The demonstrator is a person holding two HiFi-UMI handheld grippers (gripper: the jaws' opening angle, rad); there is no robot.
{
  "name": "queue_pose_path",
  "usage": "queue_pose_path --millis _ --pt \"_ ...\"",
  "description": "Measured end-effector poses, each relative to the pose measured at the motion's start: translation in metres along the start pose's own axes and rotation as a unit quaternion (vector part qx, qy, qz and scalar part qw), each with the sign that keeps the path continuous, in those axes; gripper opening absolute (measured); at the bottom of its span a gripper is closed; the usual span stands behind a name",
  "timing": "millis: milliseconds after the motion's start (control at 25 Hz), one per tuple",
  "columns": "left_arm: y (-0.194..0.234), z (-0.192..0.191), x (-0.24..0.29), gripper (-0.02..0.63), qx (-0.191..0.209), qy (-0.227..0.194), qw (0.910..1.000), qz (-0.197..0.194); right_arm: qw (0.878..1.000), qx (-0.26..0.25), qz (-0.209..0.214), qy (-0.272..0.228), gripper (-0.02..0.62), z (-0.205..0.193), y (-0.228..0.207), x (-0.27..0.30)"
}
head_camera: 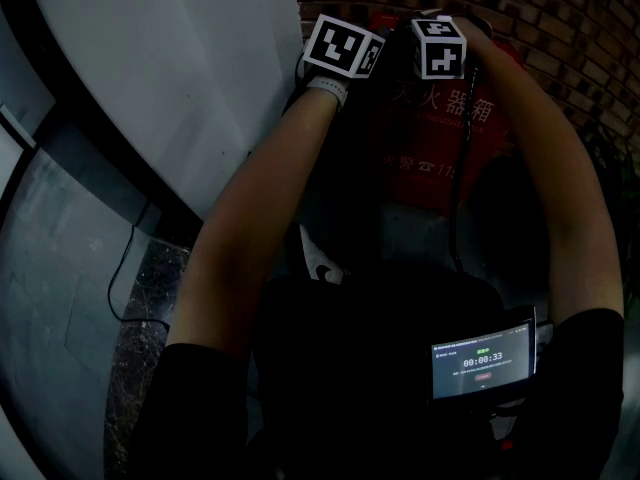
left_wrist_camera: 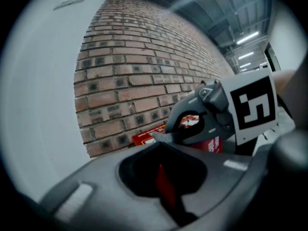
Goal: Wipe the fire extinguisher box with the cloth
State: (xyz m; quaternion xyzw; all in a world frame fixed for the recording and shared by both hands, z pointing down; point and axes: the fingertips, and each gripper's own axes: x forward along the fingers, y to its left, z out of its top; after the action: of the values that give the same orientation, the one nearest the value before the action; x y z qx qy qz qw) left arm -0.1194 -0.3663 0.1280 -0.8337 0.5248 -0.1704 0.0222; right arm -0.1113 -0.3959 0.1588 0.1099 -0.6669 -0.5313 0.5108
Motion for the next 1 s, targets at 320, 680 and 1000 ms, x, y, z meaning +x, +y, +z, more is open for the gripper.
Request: queue_pose_path --millis 320,680,1000 --pt "-0.038 0.016 0.017 0.002 0.013 -0.002 0.9999 -0.011 1.000 0.012 0.000 0.014 0.025 -0.041 0.020 -0.025" --pt "-0.094 0.039 0.043 0.002 0.027 -0.006 0.9990 -0.037 0.998 0.027 -0.001 0.048 0.025 -0.105 0.044 -0.059" --pt "-0.152 0.059 0.062 0.002 0.038 -0.011 0.9963 -0.076 0.994 0.043 0.008 0.097 0.025 -0.173 0.079 -0.095"
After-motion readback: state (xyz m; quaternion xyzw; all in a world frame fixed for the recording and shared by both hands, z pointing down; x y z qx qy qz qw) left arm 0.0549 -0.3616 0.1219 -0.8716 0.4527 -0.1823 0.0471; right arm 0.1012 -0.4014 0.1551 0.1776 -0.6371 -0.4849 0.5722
